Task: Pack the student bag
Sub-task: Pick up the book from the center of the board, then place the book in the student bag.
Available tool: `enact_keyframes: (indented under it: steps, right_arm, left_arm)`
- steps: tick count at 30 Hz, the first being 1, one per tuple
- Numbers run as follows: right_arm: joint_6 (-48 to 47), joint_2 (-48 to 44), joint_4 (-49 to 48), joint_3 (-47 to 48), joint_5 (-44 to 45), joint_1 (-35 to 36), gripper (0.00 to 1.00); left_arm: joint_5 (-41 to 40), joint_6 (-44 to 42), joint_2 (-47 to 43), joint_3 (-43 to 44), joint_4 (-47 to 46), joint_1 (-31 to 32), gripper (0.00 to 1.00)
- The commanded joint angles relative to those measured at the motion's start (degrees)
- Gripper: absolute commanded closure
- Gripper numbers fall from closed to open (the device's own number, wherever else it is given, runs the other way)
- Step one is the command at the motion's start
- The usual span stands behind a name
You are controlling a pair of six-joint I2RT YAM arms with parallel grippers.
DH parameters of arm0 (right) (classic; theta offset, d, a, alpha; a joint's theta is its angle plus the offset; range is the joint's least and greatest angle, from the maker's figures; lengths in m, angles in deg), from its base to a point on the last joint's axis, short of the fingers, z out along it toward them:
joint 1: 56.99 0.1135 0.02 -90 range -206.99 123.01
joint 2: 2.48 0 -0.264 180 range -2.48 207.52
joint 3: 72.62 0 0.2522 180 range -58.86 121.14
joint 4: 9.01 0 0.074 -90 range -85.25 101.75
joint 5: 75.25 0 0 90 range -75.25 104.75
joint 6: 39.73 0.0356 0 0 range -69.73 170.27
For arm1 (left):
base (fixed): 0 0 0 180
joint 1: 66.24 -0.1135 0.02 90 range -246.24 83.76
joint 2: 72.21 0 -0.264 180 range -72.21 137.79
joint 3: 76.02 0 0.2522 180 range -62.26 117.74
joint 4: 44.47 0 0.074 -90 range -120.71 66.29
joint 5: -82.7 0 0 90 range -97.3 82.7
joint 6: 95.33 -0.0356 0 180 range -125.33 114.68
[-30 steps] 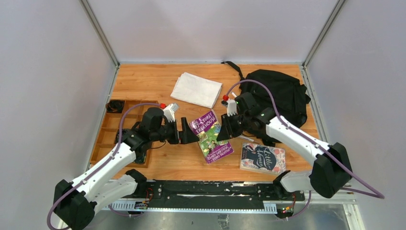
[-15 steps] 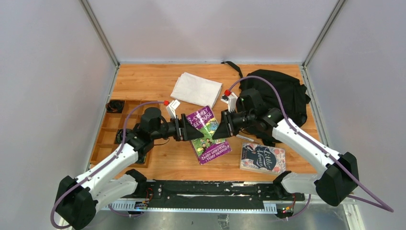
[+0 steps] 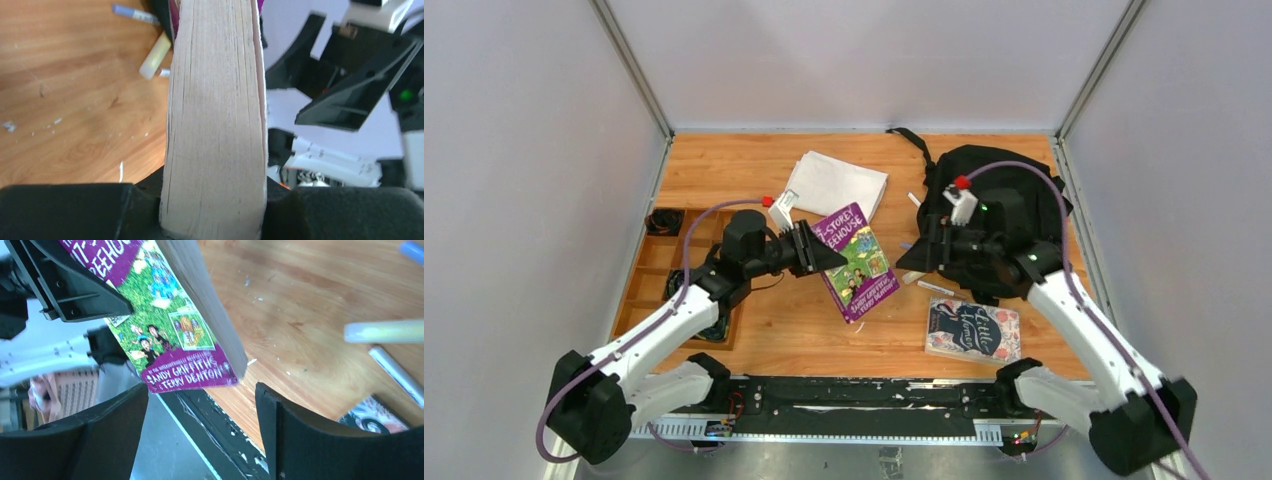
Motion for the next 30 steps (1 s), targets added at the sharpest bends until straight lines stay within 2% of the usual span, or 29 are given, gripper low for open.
enact_keyframes:
  steps: [1,3,7,10,14,22,30]
  right_arm:
    - [9.82,-12.74,-1.24,-5.82,3.76,-6.04,0.16]
    - [17.57,-17.33,-8.44,-11.33,3.01,-6.36,0.15]
    - [35.52,-24.31,-29.64,-23.42,2.03,-6.22,0.11]
    - [43.99,-27.61,-41.96,-29.42,3.33,-6.23,0.08]
    - [48.56,-28.52,-51.12,-32.46,5.06,-6.23,0.02]
    - [55.04,-23.35,-68.29,-35.3,7.22,-6.19,0.0]
    - [54.17,-16.36,-74.24,-32.14,8.85,-6.15,0.01]
  left_arm:
    - [-5.73,3.67,-0.25,8.07,-5.19,-0.19,1.0]
    - [-7.28,5.72,1.06,10.17,-7.09,-0.29,1.0]
    - [-7.29,11.5,5.84,13.23,-15.77,-0.29,1.0]
    - [-6.34,15.52,9.36,14.93,-22.13,-0.2,1.0]
    - [-5.03,18.82,13.51,17.67,-26.95,0.41,1.0]
    - [-3.41,25.62,18.1,17.83,-38.05,1.64,1.0]
    - [-2.29,27.29,18.99,16.94,-40.83,2.24,1.0]
